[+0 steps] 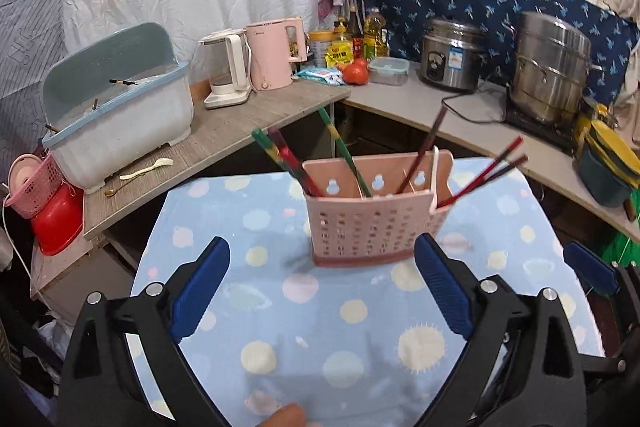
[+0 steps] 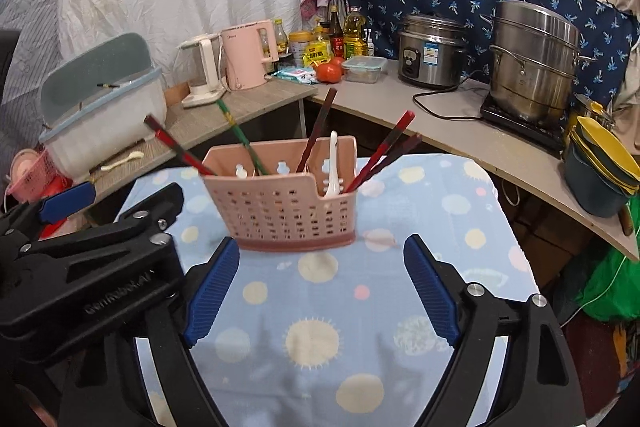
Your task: Organize utensils
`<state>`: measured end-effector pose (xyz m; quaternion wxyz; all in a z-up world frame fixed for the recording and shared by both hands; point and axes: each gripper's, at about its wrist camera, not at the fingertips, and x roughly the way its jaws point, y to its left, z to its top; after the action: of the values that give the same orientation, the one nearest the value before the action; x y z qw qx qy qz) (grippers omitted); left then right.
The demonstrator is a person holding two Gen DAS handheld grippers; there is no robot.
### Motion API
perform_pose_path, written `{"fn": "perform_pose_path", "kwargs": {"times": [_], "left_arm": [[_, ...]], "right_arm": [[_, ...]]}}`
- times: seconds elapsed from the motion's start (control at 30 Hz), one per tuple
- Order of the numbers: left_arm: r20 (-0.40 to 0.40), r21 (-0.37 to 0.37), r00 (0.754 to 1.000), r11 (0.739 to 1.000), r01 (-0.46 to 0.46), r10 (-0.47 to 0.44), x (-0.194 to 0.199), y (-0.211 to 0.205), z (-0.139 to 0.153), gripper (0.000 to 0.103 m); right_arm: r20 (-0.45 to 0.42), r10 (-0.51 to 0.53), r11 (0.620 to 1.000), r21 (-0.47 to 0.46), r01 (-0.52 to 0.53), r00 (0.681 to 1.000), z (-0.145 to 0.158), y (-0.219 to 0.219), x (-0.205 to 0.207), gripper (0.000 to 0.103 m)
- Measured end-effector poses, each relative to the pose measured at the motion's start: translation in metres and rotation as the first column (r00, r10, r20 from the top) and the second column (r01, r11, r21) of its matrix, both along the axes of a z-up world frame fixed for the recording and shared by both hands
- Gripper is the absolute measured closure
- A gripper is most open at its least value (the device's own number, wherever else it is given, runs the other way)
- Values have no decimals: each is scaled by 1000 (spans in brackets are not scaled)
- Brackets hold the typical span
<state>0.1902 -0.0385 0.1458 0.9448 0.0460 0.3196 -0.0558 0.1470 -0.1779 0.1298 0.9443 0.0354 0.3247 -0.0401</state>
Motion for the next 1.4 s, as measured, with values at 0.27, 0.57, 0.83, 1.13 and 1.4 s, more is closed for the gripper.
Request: {"fn": "perform_pose_path", "kwargs": {"times": [0.27, 0.57, 0.83, 1.13, 1.4], "left_arm": [[-39, 6, 997, 998, -68, 68, -16, 13, -16, 11], [-57, 26, 993, 994, -103, 104, -19, 24, -25, 11], [-75, 45, 991, 993, -106, 109, -21, 29, -34, 11], [-95, 74, 990, 993, -96, 103, -25, 27, -44, 11], [-104, 54, 985, 989, -134, 139, -28, 32, -51, 11]], "right_arm": [[-28, -20, 1000, 13, 21, 999, -16, -3, -18, 21], [-17, -43, 999, 25, 44, 999, -16, -8, -28, 21], [-20, -56, 998, 31, 57, 998, -17, -15, -33, 21], [-42, -54, 998, 33, 56, 998, -24, -14, -34, 21], [-50, -48, 998, 30, 49, 998, -26, -12, -35, 21]]}}
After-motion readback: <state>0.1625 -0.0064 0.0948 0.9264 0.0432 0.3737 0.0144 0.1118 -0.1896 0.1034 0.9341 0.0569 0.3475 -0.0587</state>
